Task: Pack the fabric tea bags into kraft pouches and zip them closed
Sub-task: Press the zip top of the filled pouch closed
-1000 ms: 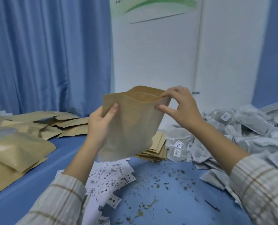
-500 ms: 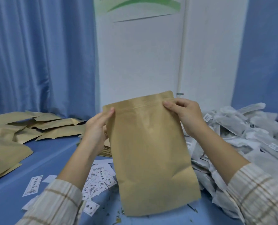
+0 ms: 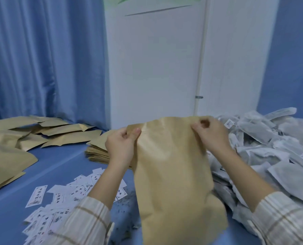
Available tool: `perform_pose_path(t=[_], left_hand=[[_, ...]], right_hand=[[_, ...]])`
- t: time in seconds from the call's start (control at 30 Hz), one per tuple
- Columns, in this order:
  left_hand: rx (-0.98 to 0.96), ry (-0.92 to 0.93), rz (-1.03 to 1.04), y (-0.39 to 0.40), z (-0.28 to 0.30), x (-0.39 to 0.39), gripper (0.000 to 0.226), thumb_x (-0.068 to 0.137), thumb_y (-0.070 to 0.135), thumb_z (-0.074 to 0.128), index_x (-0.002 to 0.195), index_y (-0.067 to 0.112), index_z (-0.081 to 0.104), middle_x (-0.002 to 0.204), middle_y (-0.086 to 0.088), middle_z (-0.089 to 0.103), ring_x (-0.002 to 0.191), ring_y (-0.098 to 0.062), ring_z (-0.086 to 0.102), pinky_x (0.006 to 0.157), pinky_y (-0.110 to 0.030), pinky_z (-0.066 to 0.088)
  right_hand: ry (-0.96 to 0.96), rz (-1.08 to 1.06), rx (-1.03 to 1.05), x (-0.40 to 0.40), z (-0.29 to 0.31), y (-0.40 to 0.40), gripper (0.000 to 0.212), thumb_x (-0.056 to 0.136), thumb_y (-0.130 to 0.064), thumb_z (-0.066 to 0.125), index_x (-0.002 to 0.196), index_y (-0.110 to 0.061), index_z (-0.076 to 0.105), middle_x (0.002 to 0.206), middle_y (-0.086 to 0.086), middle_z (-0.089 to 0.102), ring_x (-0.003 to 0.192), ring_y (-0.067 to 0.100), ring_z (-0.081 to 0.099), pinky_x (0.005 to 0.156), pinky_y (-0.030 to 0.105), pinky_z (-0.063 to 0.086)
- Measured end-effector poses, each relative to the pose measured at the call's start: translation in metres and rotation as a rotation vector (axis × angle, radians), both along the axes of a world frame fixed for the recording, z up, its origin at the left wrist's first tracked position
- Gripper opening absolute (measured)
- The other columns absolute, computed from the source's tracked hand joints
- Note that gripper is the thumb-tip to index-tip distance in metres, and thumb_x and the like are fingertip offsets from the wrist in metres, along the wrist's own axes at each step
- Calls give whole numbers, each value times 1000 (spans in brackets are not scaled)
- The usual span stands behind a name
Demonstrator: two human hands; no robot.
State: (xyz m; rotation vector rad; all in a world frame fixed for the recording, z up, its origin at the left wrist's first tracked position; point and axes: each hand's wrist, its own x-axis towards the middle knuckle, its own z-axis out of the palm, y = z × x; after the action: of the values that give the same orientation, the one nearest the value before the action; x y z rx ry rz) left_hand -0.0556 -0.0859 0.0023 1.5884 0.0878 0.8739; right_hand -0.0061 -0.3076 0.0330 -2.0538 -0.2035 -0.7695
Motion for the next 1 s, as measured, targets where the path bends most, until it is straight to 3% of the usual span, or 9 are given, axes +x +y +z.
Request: perform_pose_path(t=[0.07, 0.13, 0.27, 0.37, 0.47, 0.53, 0.63, 0.77, 1.0], left_hand=[[29, -34, -25, -12, -1, -4, 39, 82, 26, 70, 83, -12, 61, 73, -9, 53, 71, -15, 42, 66, -33, 38], [19, -63, -85, -24, 2, -9, 31, 82, 23, 70, 72, -5, 62, 65, -6, 52, 66, -13, 40, 62, -28, 32], [-25, -90, -137, -33, 11, -23, 40, 82, 22, 70, 50, 13, 48, 49, 5, 40, 55, -10, 32, 53, -26, 24], [-16, -119, -165, -33, 14, -30, 34, 85, 26, 67, 66, -1, 59, 60, -12, 51, 62, -17, 40, 61, -30, 31], [23, -84, -93, -36, 11, -34, 47, 86, 31, 66, 59, -1, 45, 53, -4, 35, 57, -16, 29, 57, -31, 22], [9, -58, -91, -36, 10, -35, 52, 86, 34, 65, 58, -1, 38, 54, -2, 28, 58, -16, 25, 57, -31, 18], [-28, -63, -83, -32, 8, -34, 51, 85, 35, 67, 69, -11, 50, 61, -10, 40, 61, -17, 32, 60, -30, 24], [7, -122, -33, -34, 12, -33, 48, 84, 34, 68, 79, -12, 57, 68, -19, 54, 64, -17, 39, 62, -30, 31], [86, -87, -58, -44, 18, -26, 48, 95, 33, 50, 54, 16, 34, 46, 11, 31, 50, -7, 25, 47, -23, 19]], right_hand=[[-336, -111, -191, -7, 10, 22, 34, 89, -25, 55, 118, -8, 57, 121, 8, 57, 114, 25, 49, 95, 27, 31], [-574, 22, -382, -19, 21, 54, 28, 91, -25, 48, 106, -10, 66, 108, 8, 65, 105, 27, 55, 91, 31, 34], [-651, -209, -1073, -27, 25, 87, 28, 87, -28, 55, 112, -34, 66, 59, -3, 61, 54, 22, 58, 46, 21, 24], [-734, -395, -934, -28, 24, 86, 34, 65, -27, 68, 97, -34, 74, 33, -8, 44, 28, 15, 42, 36, 13, 19], [-759, -367, -822, -30, 21, 94, 16, 70, -27, 61, 61, -29, 74, 27, -5, 38, 23, 17, 36, 35, 10, 21], [-700, -292, -680, -30, 24, 95, 41, 73, -32, 64, 36, -16, 54, 25, 0, 35, 23, 20, 34, 39, 12, 19], [-523, -120, -603, -20, 25, 84, 62, 91, -46, 49, 41, -15, 32, 40, 7, 49, 42, 23, 40, 48, 24, 24], [-409, -61, -633, -22, 27, 68, 58, 100, -39, 33, 48, -21, 16, 49, 10, 41, 54, 29, 44, 54, 32, 31], [-553, -193, -639, -30, 33, 88, 56, 94, -43, 45, 50, -11, 60, 49, 11, 59, 49, 28, 57, 48, 26, 29]])
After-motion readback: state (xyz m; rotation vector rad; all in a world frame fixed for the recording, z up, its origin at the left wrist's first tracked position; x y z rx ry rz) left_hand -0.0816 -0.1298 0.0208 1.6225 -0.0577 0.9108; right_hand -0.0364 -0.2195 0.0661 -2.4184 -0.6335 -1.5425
